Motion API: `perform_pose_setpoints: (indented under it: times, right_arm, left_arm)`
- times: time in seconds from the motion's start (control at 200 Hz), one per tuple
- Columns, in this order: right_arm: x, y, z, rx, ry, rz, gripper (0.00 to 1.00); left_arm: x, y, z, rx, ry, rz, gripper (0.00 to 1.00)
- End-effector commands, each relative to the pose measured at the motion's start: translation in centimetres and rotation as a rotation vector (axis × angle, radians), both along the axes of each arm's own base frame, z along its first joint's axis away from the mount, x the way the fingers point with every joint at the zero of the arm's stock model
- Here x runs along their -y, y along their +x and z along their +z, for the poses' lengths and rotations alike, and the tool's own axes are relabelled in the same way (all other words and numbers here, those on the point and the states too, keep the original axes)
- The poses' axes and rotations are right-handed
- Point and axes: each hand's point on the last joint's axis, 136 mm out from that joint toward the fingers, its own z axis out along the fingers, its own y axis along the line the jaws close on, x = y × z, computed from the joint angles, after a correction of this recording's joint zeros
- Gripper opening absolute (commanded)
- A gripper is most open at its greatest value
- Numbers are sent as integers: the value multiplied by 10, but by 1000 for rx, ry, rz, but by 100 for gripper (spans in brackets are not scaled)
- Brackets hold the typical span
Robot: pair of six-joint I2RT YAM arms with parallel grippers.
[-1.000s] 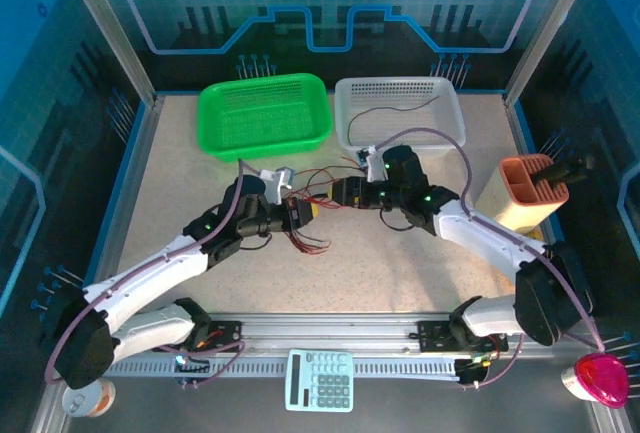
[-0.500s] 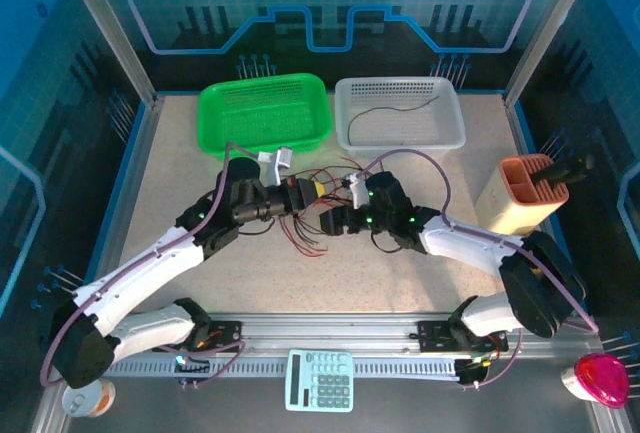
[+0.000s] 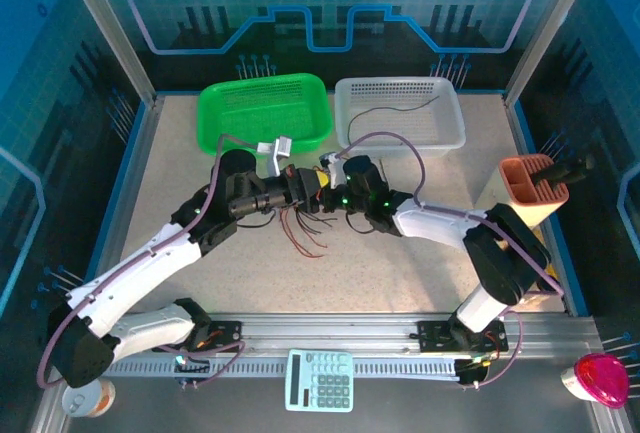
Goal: Untangle the cables
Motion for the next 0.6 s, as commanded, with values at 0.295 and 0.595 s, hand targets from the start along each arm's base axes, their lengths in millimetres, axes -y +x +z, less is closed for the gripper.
perform_pose_setpoints:
  times: [0.295, 0.595]
  right_arm:
    - [2, 17, -42, -46, -27, -104, 48]
    - [14, 13, -64, -82, -62, -132, 43]
  left_arm:
    - [9, -11, 118, 147, -177, -54, 0]
    - [7, -23, 191, 258, -242, -91, 0]
